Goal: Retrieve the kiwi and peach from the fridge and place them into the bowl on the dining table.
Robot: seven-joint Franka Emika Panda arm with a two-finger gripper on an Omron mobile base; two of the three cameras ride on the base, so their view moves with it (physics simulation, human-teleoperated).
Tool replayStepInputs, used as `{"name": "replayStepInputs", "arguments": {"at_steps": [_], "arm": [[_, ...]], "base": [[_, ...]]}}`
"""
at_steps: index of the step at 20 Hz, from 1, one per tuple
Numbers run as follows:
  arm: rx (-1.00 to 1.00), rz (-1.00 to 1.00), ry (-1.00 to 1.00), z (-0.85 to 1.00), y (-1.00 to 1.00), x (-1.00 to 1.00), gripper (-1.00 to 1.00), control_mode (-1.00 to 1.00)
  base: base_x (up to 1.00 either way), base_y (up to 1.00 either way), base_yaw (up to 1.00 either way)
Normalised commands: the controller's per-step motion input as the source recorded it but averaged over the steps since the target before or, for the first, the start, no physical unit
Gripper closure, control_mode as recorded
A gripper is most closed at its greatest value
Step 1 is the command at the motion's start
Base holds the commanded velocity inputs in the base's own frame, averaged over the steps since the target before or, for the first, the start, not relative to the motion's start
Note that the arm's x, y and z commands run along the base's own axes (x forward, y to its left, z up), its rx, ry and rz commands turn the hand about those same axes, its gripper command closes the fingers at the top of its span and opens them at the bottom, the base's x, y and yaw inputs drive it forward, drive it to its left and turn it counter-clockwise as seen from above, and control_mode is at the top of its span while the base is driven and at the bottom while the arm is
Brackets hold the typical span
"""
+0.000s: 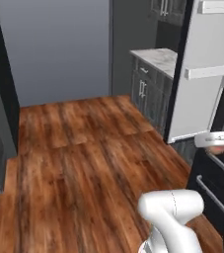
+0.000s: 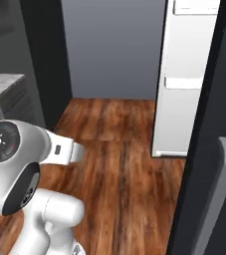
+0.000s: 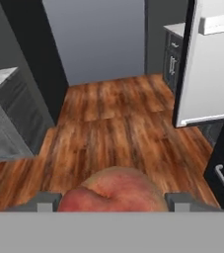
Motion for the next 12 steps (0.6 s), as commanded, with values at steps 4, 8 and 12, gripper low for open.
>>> {"name": "replayStepInputs", "arguments": {"at_steps": [4,8,12], "arm": [[0.00,0.00,0.00,0.00,0.00,0.00,1.00,1.00],[0.00,0.00,0.00,0.00,0.00,0.00,1.00,1.00],[0.00,0.00,0.00,0.00,0.00,0.00,1.00,1.00]], "base": [[-1.00,0.02,0.46],[-1.00,0.14,0.44],[-0.93,0.53,0.38]]}}
